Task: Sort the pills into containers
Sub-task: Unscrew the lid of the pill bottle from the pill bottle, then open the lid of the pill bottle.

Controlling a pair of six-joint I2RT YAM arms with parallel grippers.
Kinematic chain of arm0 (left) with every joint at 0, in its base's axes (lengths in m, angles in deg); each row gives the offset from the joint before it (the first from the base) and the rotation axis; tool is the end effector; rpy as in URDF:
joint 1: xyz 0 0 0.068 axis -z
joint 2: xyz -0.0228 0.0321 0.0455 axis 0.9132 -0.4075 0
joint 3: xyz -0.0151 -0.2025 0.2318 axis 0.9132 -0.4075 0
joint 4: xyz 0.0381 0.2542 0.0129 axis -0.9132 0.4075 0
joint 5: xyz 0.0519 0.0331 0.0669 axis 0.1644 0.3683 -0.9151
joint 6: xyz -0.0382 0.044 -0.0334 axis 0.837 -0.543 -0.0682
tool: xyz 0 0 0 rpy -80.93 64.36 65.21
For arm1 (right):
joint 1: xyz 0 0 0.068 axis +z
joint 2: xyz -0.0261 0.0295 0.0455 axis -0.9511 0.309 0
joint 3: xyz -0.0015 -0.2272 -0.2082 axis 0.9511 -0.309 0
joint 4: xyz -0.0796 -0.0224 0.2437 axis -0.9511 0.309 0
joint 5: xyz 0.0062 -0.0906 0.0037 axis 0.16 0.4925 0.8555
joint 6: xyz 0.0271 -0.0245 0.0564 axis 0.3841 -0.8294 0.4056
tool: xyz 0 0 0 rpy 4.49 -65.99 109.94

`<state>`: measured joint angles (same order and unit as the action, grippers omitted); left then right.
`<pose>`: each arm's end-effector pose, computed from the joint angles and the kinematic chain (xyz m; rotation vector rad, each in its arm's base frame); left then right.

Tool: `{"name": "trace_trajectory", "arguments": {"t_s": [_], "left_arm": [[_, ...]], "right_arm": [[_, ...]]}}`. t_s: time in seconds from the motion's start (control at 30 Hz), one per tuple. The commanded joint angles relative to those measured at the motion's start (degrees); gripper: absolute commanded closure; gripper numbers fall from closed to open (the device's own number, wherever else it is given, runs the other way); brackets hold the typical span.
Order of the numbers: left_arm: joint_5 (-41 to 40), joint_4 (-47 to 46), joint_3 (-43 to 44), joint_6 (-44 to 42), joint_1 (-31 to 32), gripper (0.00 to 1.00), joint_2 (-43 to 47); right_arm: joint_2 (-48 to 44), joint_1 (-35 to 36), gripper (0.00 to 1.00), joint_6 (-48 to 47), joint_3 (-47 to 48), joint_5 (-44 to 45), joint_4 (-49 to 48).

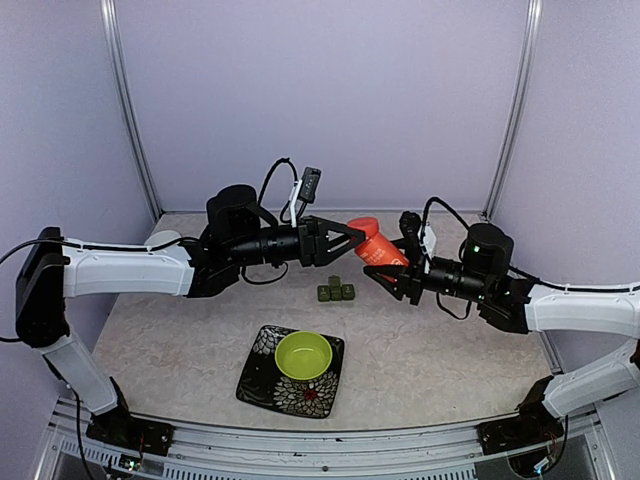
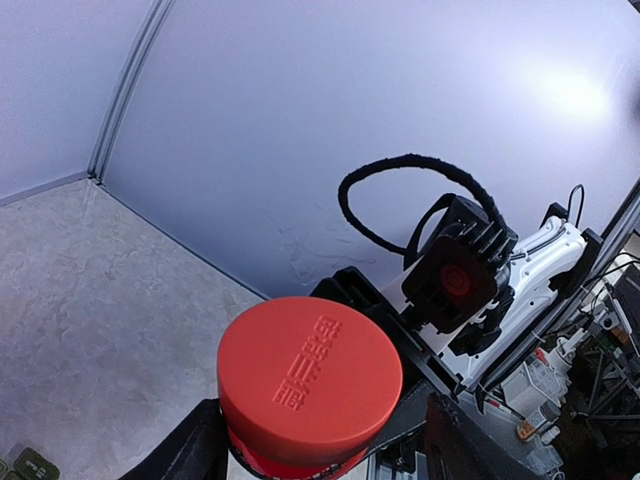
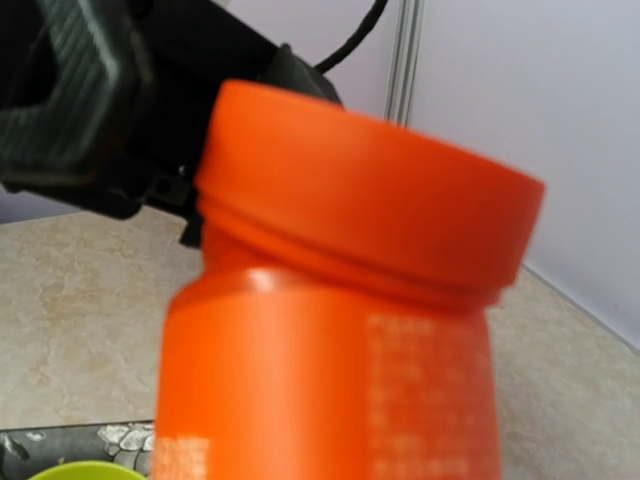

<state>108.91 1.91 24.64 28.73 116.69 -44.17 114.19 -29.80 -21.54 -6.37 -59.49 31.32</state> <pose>0.2353 -0.3283 0.3472 0.7349 1.5787 -1.4688 0.1914 0.1996 0.3053 -0.9065 1.4203 0.8191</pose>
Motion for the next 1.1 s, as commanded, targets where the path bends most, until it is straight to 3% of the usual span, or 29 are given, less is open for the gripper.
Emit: {"name": "trace_trajectory", "arguments": {"t_s": [0.0,0.67,1.07], "left_arm": [[2.5,-2.0,0.3,0.2,0.5,0.34,-0.5],[0.5,0.2,2.9,-1.3,-0.1,0.32,-1.7],[1.1,-0.1,2.6,-0.8,-0.4,0.45,-1.5]], "right_arm": [[-2.3,-0.5,1.0,-1.2,-0.4,0.9,-0.5],[-2.3,-0.5,1.0,-1.2,-0.4,-1.1,-0.4],[-1.9,-0.5,1.0,-1.2,-0.3,-0.5,-0.5]]}}
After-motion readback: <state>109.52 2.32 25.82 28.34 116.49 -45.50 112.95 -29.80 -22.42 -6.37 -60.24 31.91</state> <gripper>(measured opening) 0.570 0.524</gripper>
